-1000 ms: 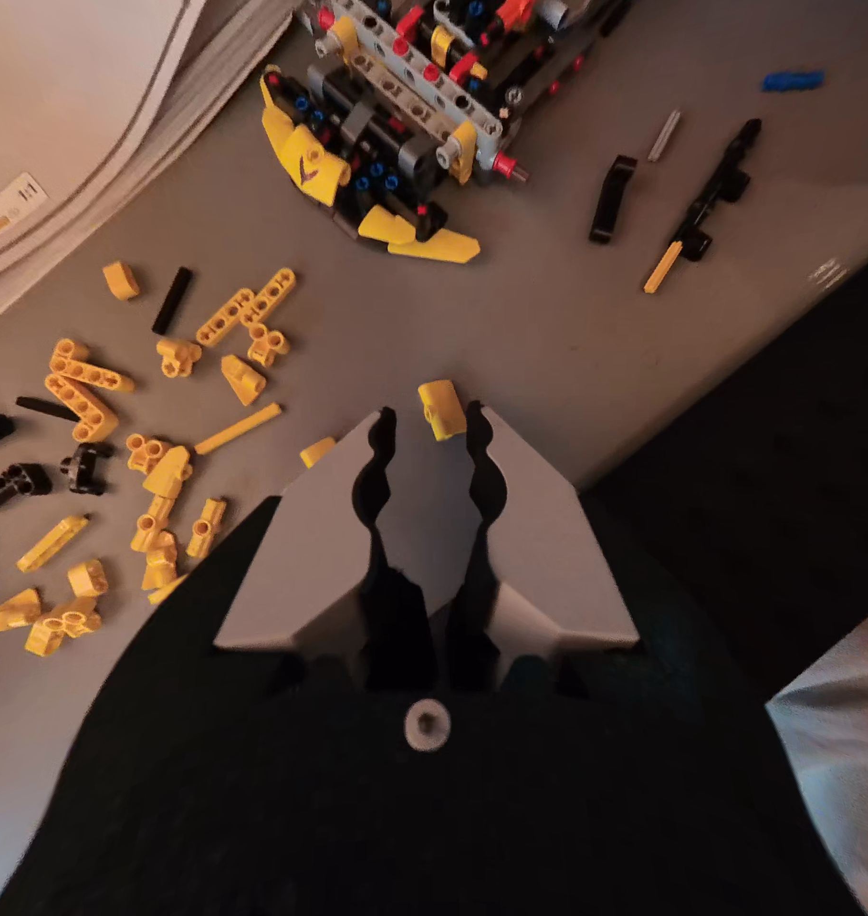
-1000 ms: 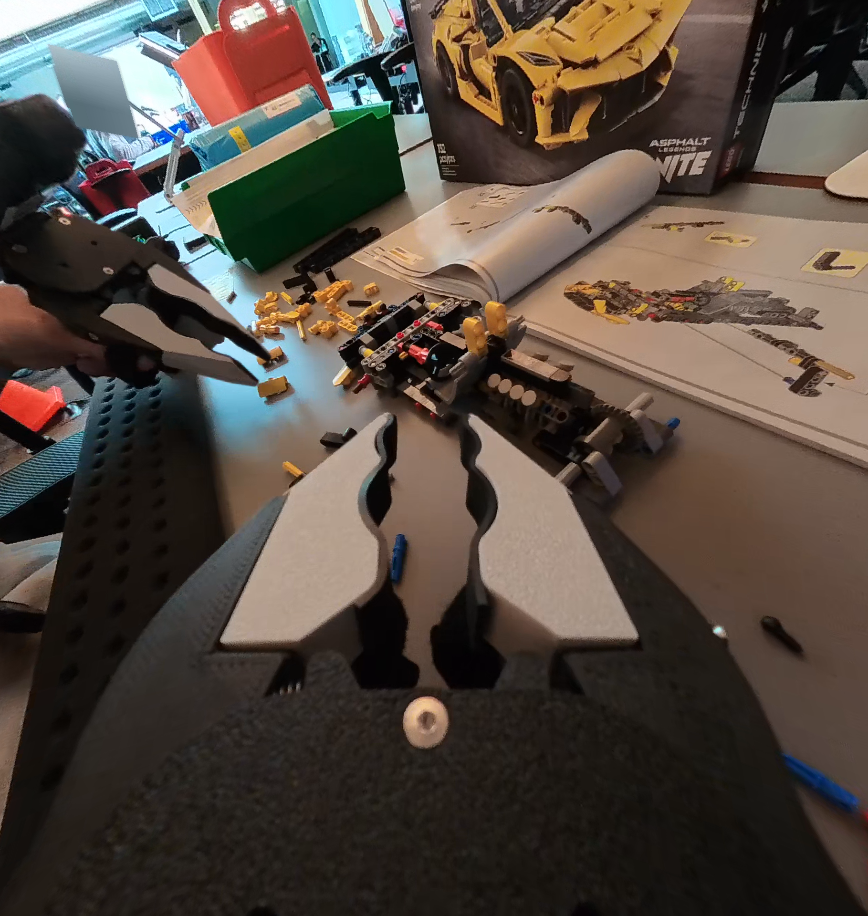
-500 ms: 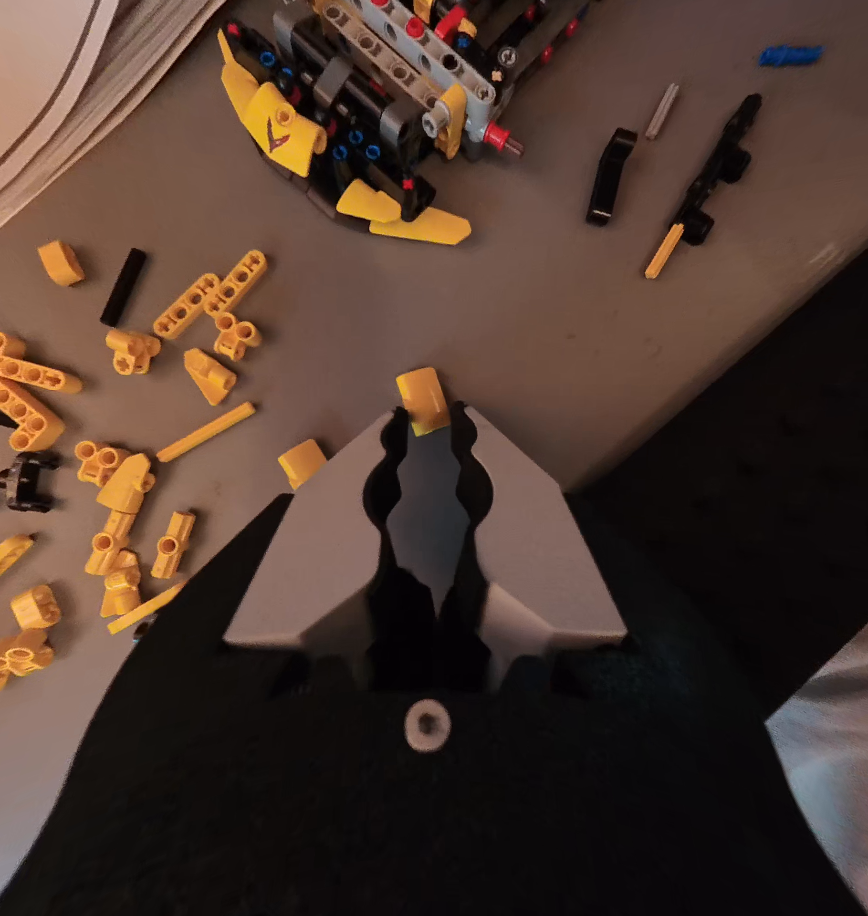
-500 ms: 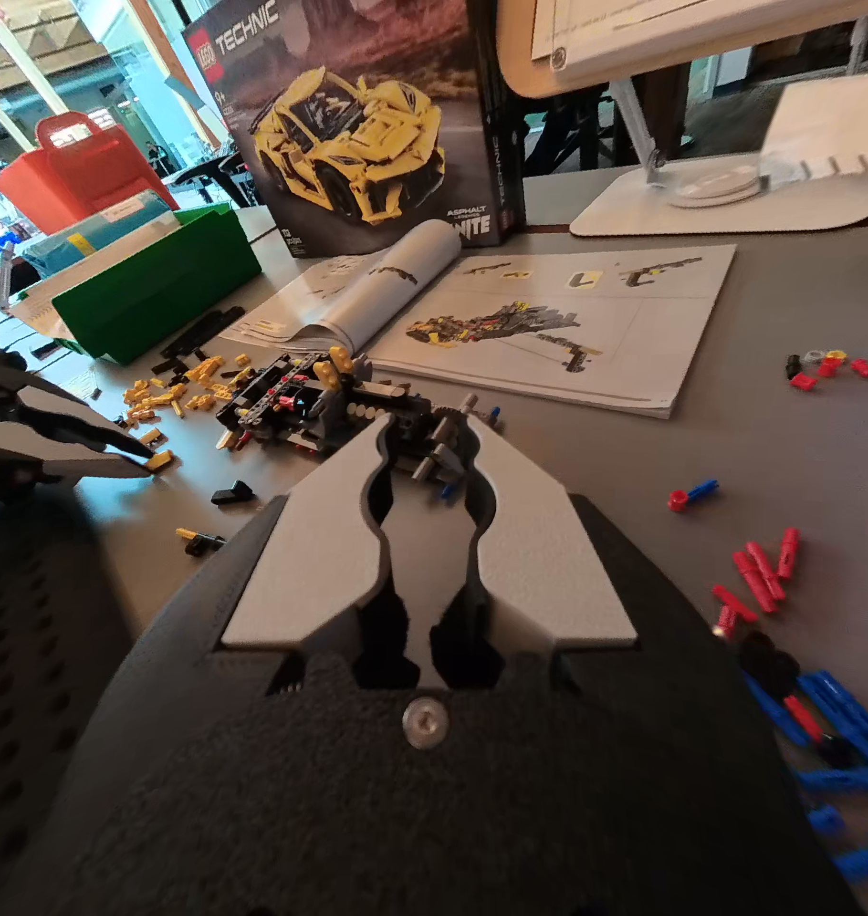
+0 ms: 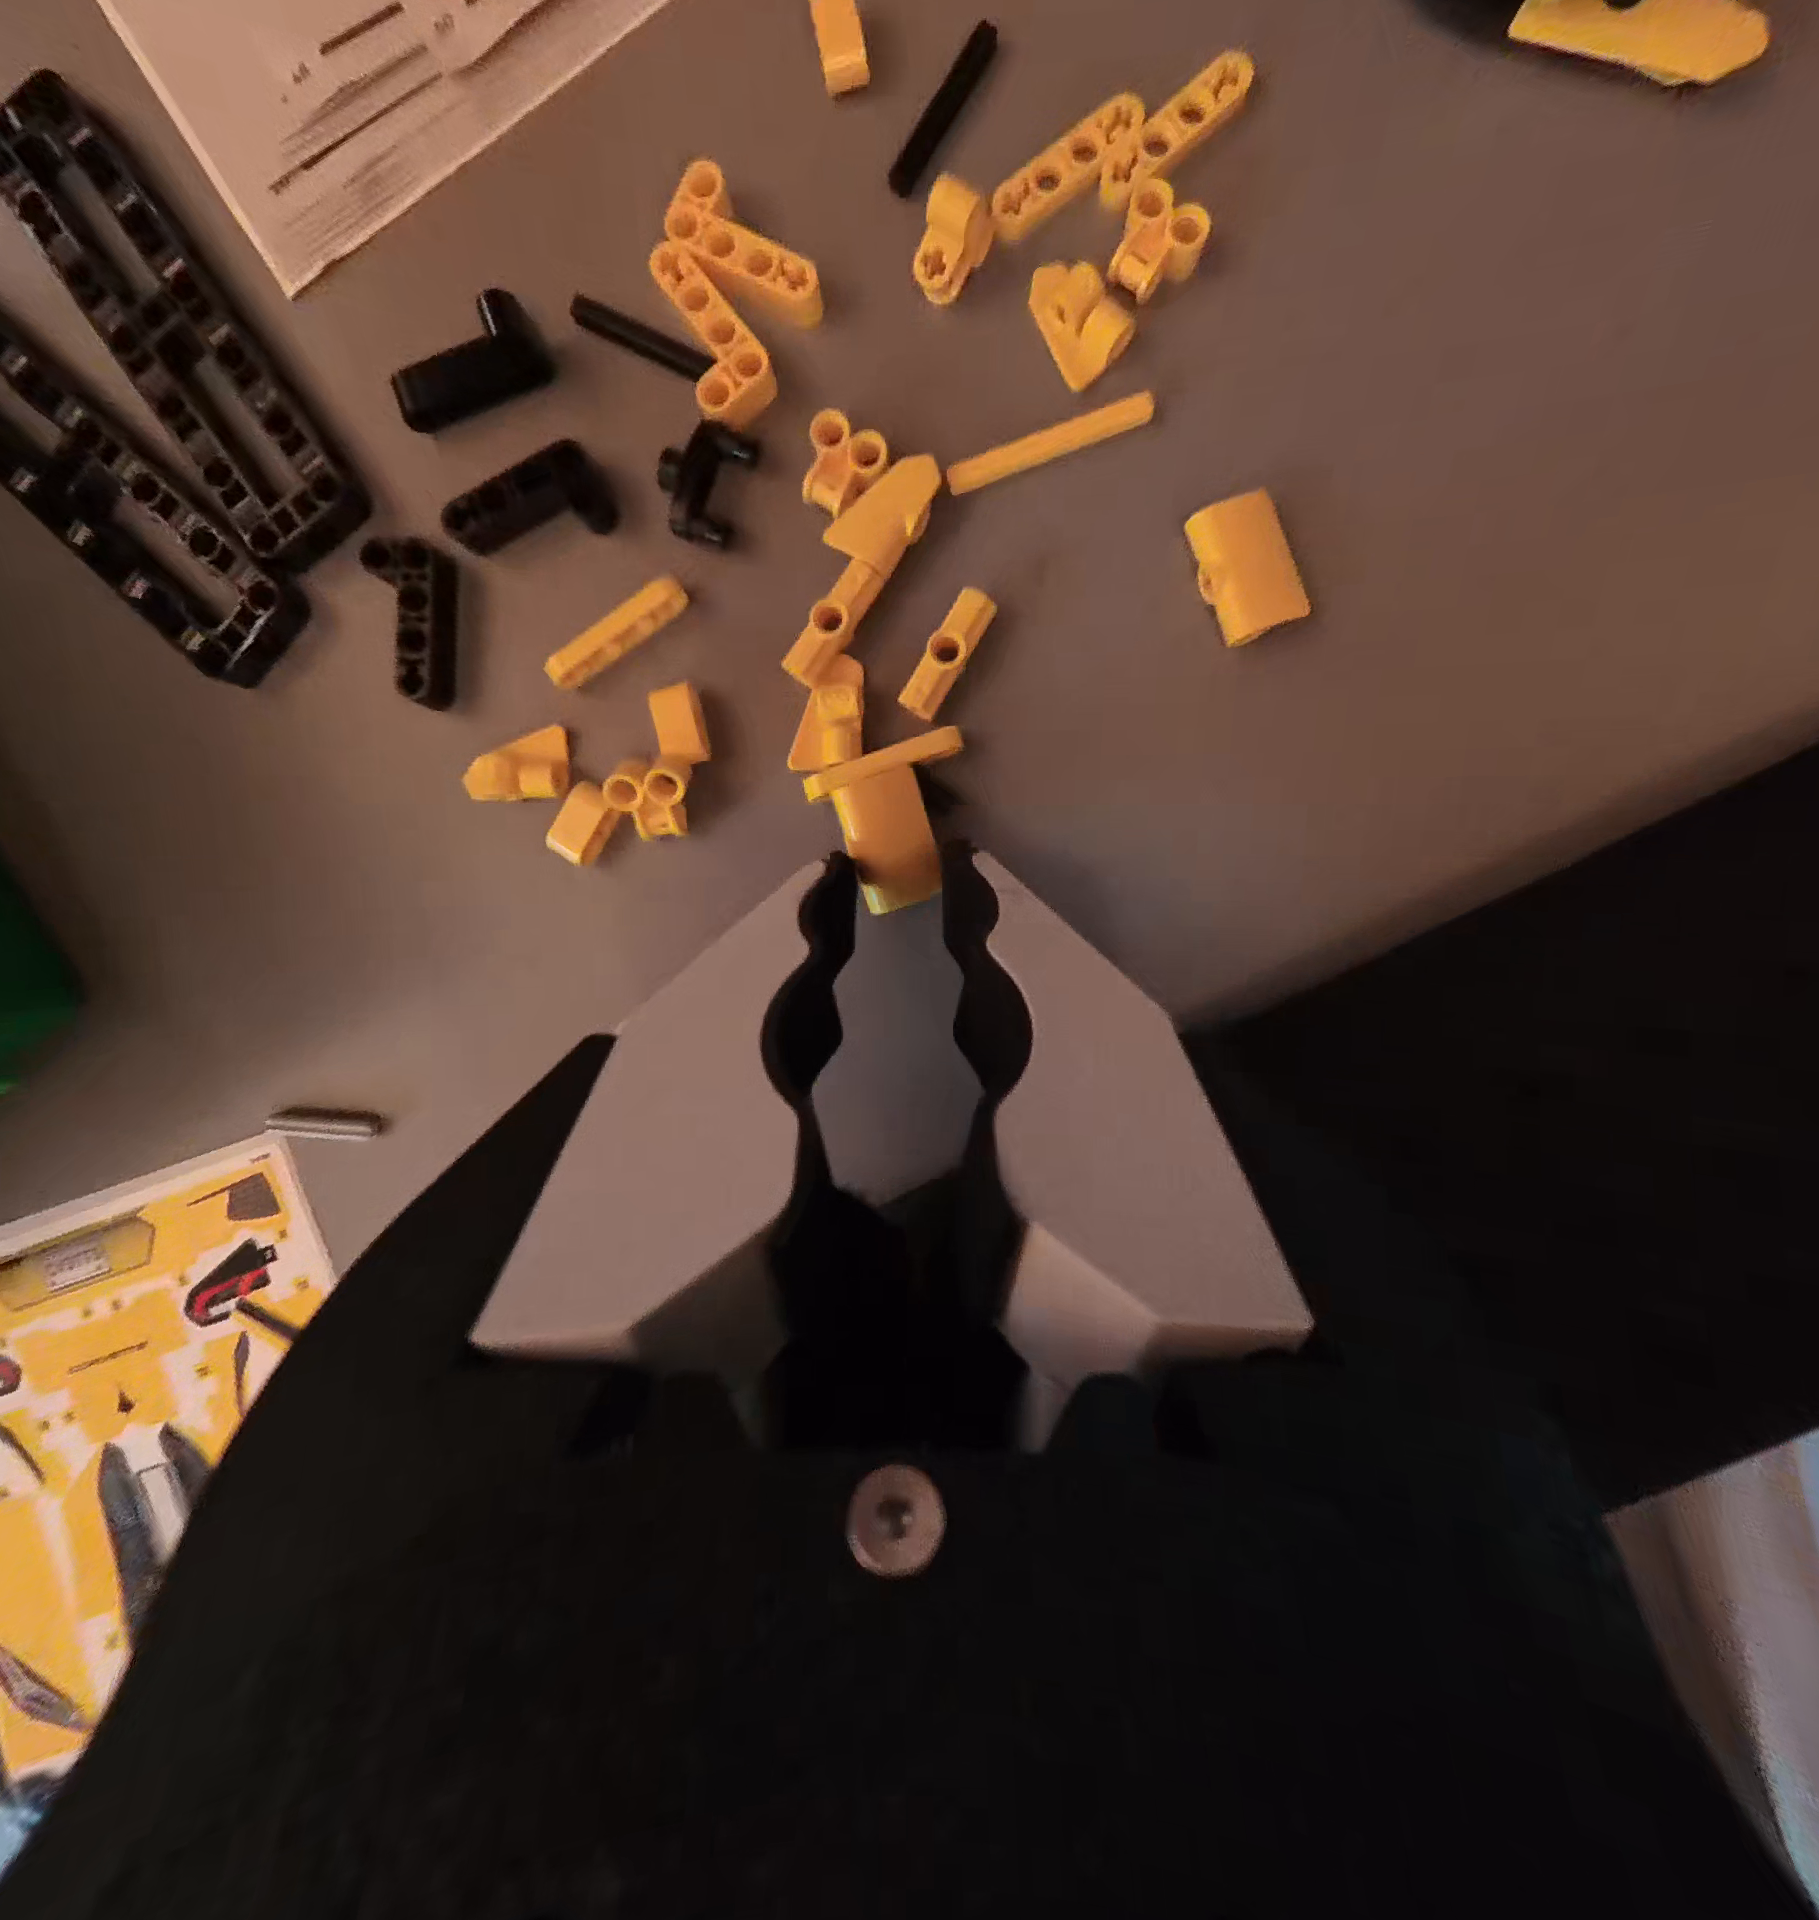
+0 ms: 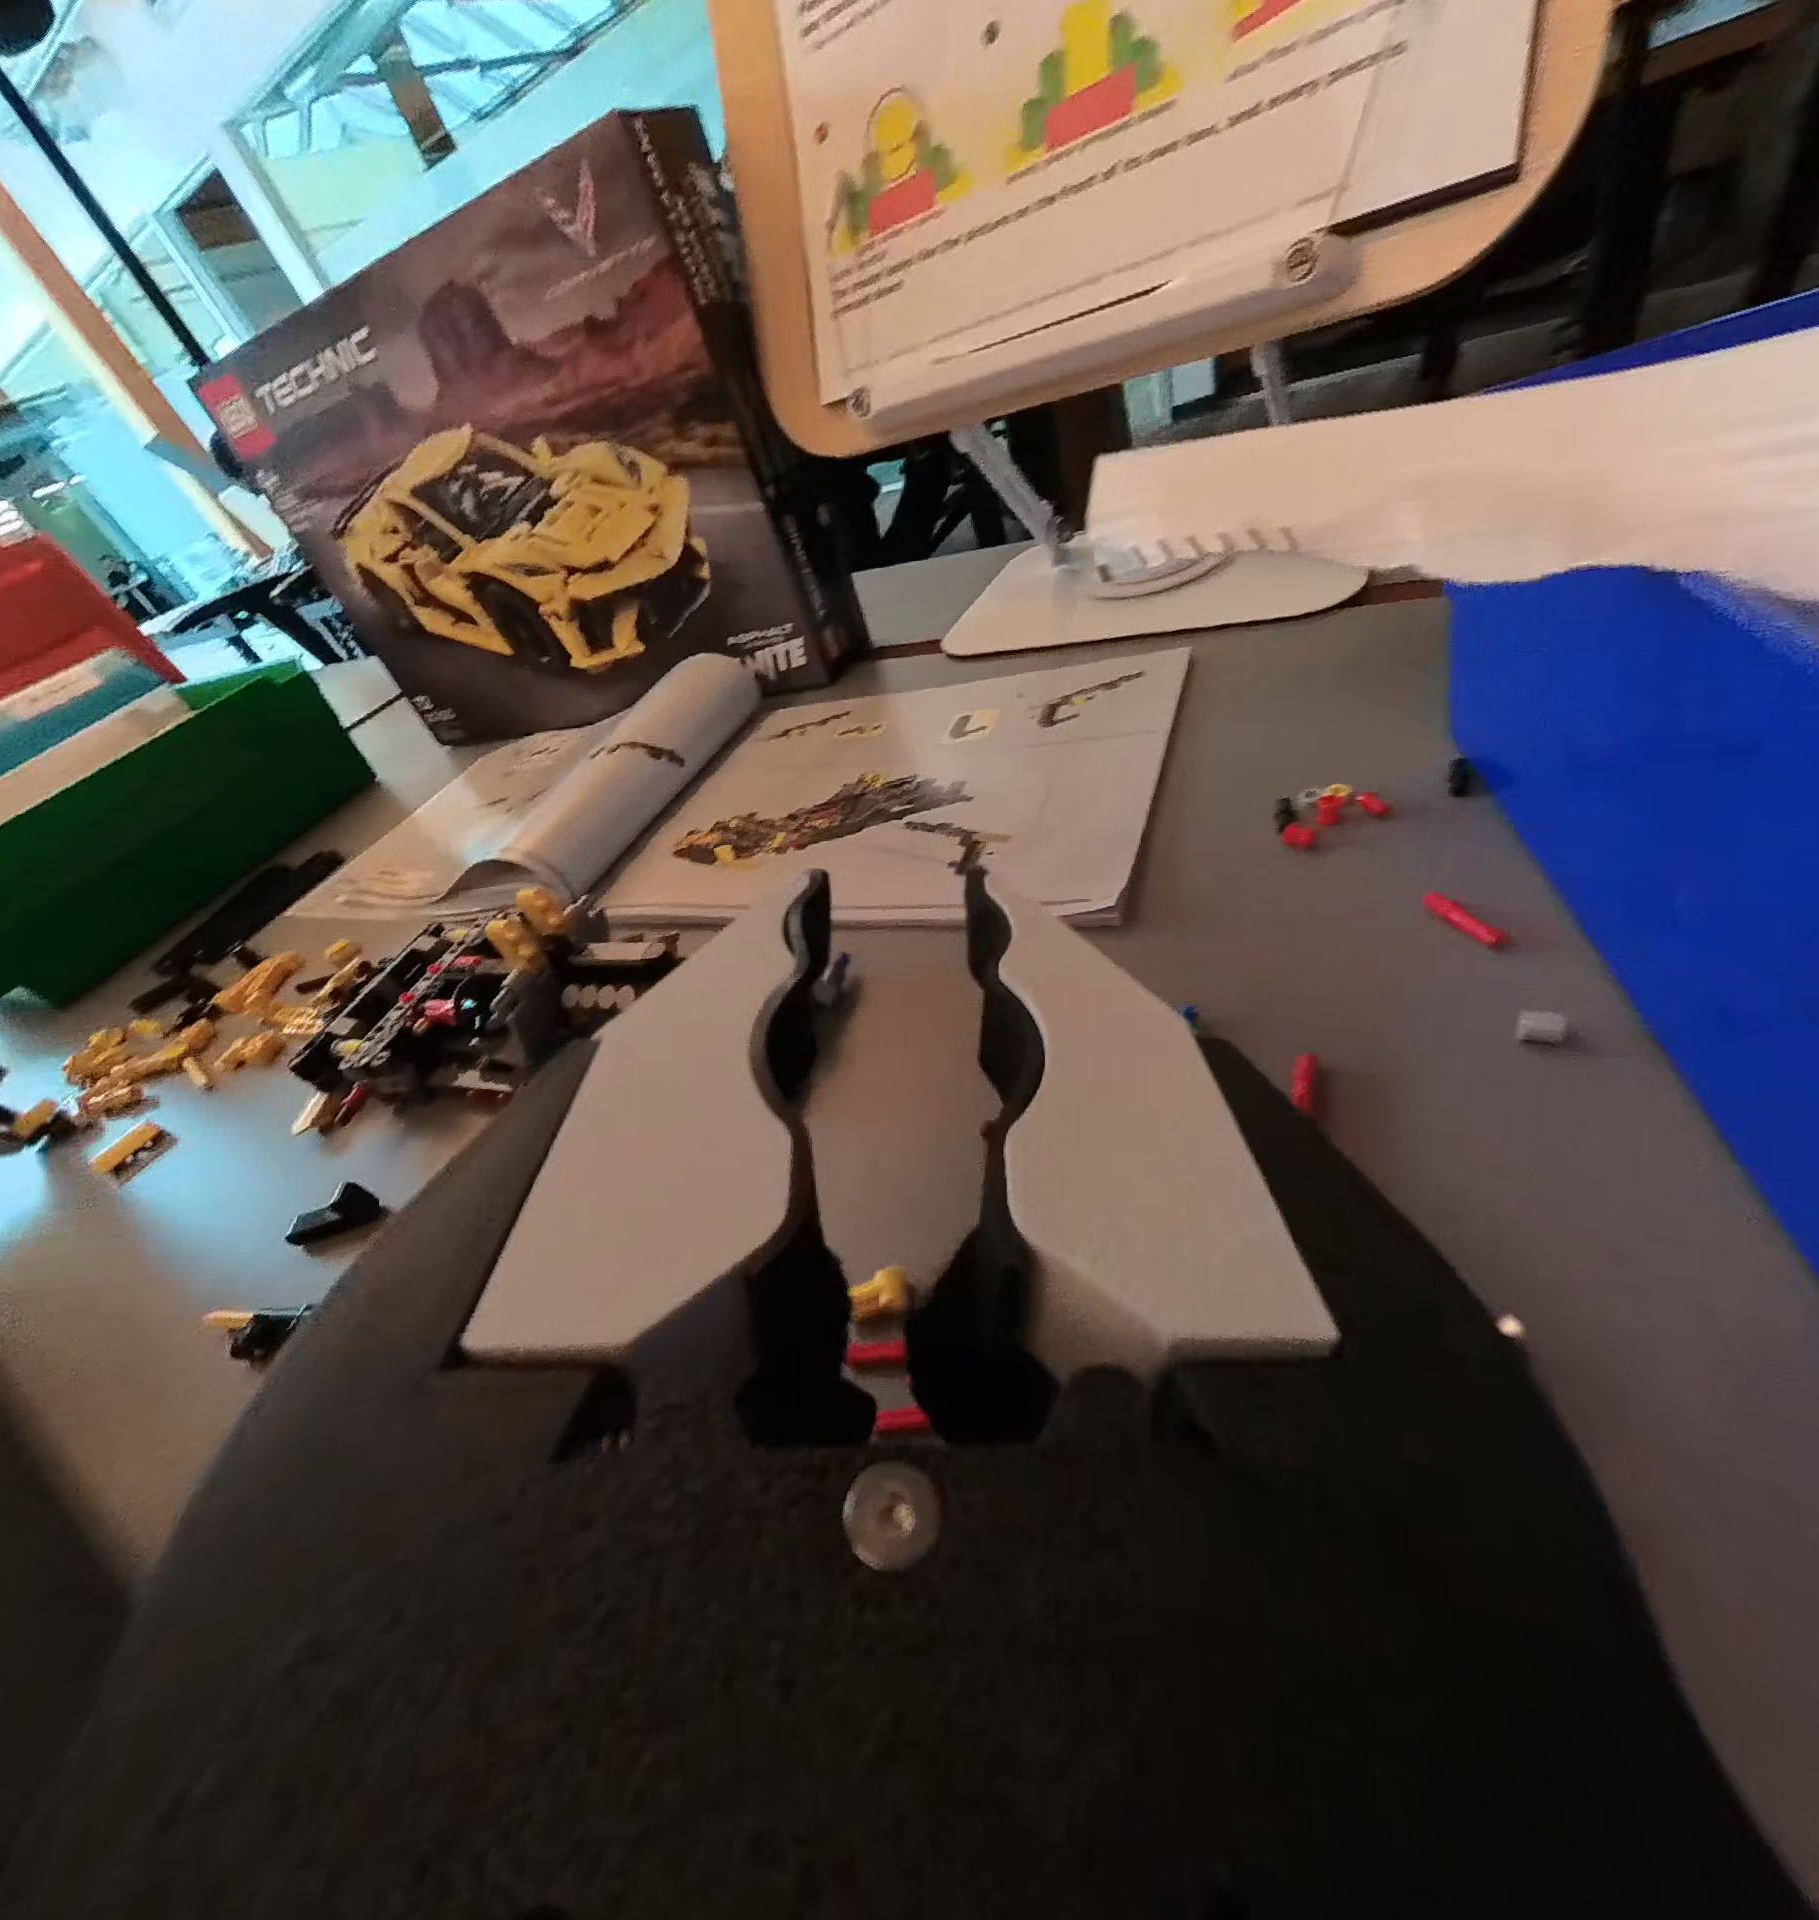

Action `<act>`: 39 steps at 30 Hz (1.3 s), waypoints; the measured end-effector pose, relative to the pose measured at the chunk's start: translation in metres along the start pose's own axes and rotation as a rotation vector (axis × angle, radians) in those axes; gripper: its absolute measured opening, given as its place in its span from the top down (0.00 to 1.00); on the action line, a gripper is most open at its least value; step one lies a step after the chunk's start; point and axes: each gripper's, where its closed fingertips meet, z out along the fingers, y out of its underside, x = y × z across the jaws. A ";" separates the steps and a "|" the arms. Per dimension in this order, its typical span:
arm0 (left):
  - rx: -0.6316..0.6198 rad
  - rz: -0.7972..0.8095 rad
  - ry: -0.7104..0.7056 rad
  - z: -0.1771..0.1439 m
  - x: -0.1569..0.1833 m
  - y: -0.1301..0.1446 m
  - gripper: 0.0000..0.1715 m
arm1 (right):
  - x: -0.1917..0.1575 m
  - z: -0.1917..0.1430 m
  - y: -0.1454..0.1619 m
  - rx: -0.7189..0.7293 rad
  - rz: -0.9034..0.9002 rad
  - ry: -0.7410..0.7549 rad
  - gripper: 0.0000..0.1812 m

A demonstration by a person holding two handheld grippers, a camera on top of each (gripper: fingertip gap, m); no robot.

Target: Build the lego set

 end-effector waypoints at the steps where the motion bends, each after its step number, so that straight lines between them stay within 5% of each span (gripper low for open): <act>1: 0.005 0.000 0.009 0.002 0.001 -0.001 0.92 | 0.002 -0.002 -0.001 0.006 0.003 0.012 0.86; 9: 0.023 0.020 0.006 0.012 -0.003 -0.009 0.92 | 0.004 -0.005 0.003 -0.014 -0.008 0.037 0.86; 16: 0.065 -0.005 -0.054 0.004 -0.010 -0.019 0.82 | 0.000 -0.010 0.007 -0.037 -0.011 0.032 0.86; 22: 0.321 -0.031 0.019 -0.015 0.006 -0.084 0.78 | -0.015 -0.008 0.021 -0.102 -0.111 0.016 0.86; 30: 0.558 -0.039 0.218 0.024 0.045 -0.183 0.79 | -0.014 -0.001 0.030 -0.148 -0.097 -0.012 0.86; 39: 0.638 -0.105 0.208 0.031 0.035 -0.190 0.83 | -0.013 0.008 0.033 -0.179 -0.092 -0.037 0.87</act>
